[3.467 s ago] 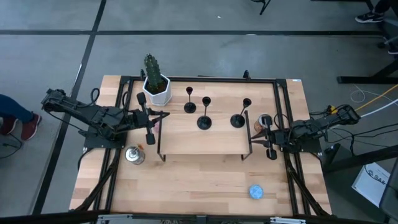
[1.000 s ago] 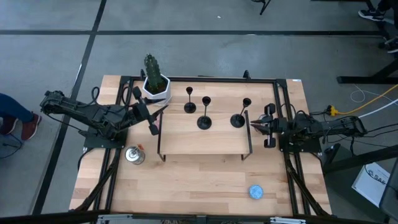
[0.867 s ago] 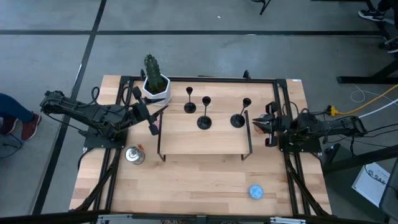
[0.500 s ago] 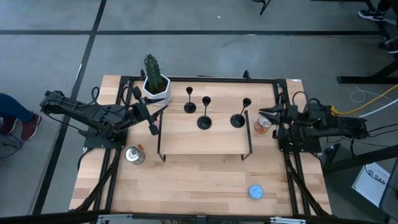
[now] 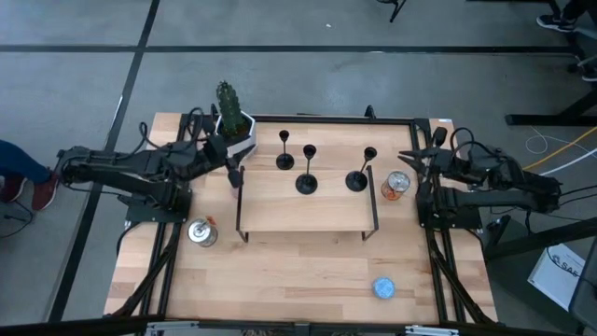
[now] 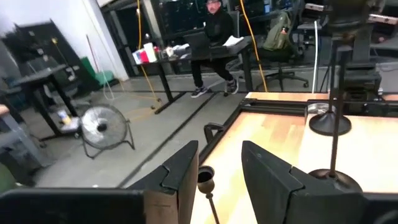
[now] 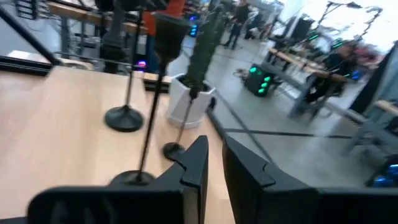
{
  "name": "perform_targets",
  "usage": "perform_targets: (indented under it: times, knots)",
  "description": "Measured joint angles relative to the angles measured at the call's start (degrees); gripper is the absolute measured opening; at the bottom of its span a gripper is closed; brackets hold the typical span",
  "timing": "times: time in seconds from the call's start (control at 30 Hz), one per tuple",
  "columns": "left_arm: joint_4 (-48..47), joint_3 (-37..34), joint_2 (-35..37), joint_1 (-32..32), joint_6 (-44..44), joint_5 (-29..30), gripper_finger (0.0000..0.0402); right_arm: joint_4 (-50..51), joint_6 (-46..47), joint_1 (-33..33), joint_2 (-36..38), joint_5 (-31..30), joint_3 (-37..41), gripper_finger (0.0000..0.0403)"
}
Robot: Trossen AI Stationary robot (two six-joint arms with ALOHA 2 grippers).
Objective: Pick & Place candle stick holders
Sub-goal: Put the black candle holder on the shelf
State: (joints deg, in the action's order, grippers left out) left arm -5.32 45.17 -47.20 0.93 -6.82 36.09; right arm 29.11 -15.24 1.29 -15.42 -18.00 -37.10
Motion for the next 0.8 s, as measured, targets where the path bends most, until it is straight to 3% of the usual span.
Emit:
perform_targets:
  times: [0.27,0.5,0.8]
  knots:
    - [-1.21,0.0,0.0,-8.57,4.28,-7.62,0.0108,0.29,-3.64,-0.01,0.04,-2.97,0.0,0.0053]
    - [-0.55,0.0,-0.88,-13.44,4.79,-8.89,0.0112,0.49,-3.66,-0.01,0.04,-2.97,0.0,0.0053]
    - [0.08,3.02,-9.98,-19.73,2.17,-16.36,0.0154,0.49,-3.66,-0.01,0.07,-2.95,0.0,0.0053]
